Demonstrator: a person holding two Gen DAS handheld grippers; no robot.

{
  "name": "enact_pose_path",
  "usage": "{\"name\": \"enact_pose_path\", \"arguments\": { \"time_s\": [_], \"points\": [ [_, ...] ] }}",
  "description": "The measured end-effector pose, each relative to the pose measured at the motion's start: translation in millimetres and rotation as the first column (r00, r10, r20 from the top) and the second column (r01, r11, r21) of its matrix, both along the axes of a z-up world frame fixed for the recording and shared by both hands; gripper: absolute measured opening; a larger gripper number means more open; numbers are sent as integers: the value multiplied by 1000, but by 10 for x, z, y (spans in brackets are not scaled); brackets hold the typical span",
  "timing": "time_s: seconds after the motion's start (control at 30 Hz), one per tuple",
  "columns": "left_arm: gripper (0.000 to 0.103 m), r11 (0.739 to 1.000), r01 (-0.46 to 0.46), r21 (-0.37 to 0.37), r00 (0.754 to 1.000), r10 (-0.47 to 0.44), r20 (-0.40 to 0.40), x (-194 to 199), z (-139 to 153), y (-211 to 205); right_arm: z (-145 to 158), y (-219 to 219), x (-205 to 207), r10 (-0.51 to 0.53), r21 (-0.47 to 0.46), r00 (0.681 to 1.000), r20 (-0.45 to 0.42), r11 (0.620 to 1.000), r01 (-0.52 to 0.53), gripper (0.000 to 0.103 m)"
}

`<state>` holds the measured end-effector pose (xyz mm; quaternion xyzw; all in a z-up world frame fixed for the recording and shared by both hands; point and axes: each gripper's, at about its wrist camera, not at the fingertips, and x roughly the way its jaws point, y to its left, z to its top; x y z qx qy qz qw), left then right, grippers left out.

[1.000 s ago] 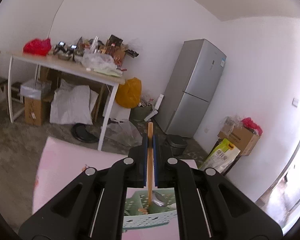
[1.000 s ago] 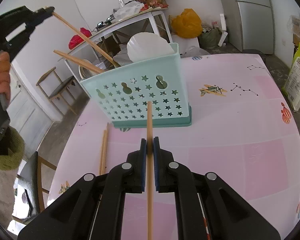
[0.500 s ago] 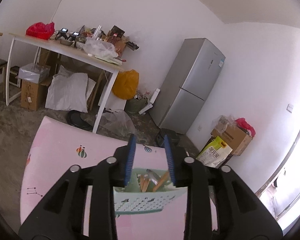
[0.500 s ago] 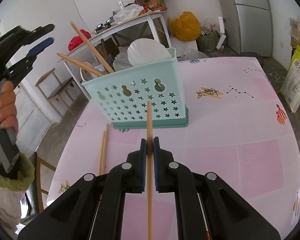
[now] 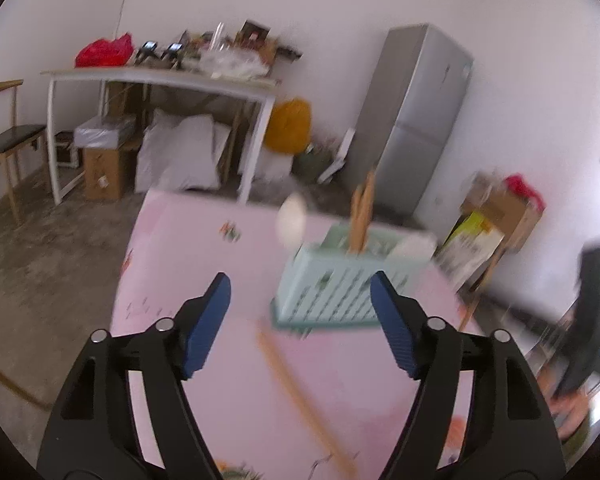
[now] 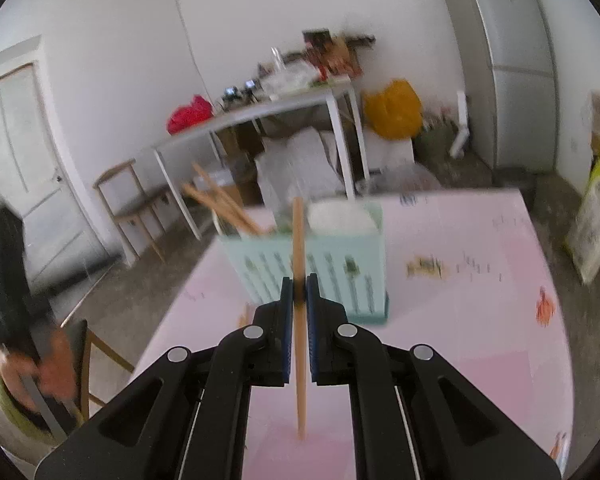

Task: Organize utensils
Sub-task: 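Carry the held chopstick over the green basket and open the right gripper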

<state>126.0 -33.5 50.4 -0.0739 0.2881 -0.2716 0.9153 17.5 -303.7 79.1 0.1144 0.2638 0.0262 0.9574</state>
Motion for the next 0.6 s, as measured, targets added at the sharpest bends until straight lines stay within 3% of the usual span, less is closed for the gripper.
{"name": "enact_pose_path", "arguments": {
  "time_s": [0.27,0.6],
  "points": [
    [75,989,-73,126,994,82,-72,-172,-447,293,670,111,183,70,-94,985,155,994,-56,7],
    [77,983,-126,132,987,138,-87,-225,-507,523,1249,253,516,151,-178,956,251,978,-107,7]
  ]
}}
